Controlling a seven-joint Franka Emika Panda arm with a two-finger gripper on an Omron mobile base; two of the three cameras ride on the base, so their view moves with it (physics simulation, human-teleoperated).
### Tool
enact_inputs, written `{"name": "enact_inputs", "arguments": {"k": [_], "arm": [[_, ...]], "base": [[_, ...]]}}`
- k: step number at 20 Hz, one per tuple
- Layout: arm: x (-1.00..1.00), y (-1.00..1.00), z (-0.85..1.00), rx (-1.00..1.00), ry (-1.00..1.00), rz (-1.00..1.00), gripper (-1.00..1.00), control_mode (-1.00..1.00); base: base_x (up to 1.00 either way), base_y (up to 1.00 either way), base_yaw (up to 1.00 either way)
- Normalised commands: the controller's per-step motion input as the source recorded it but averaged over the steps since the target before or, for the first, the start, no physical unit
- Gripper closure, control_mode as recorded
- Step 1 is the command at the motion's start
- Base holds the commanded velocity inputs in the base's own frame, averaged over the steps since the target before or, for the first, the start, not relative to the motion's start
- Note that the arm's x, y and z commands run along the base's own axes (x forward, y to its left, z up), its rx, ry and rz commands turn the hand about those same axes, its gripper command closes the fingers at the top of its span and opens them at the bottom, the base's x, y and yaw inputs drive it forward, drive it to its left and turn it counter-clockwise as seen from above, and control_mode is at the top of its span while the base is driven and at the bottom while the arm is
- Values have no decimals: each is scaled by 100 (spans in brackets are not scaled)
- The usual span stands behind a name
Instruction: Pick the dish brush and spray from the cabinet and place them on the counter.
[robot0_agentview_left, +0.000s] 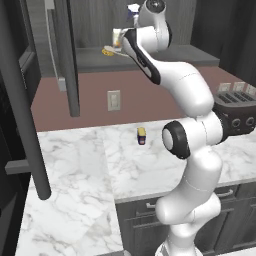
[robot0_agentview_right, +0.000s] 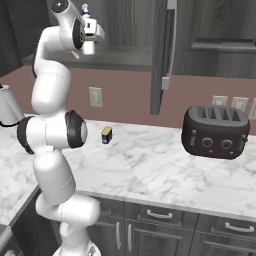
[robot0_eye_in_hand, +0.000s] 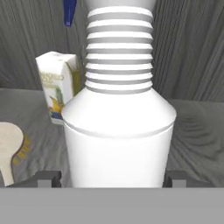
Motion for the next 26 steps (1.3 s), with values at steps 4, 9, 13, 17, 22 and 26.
{"name": "enact_inputs", "arguments": {"k": [4, 9, 13, 17, 22, 26], "arm": [[-2, 3, 0, 0, -1, 0, 100, -100], [-11, -2, 0, 0, -2, 0, 100, -100], [-18, -17, 0, 0, -7, 0, 100, -100], [-48, -5, 7, 0, -11, 0, 100, -100], [-58, 0, -1, 0, -5, 0, 100, -100], [-70, 7, -5, 0, 0, -2, 100, -100]], "base": [[0, 0, 0], [0, 0, 0], [0, 0, 0], [0, 0, 0], [0, 0, 0], [0, 0, 0]]}}
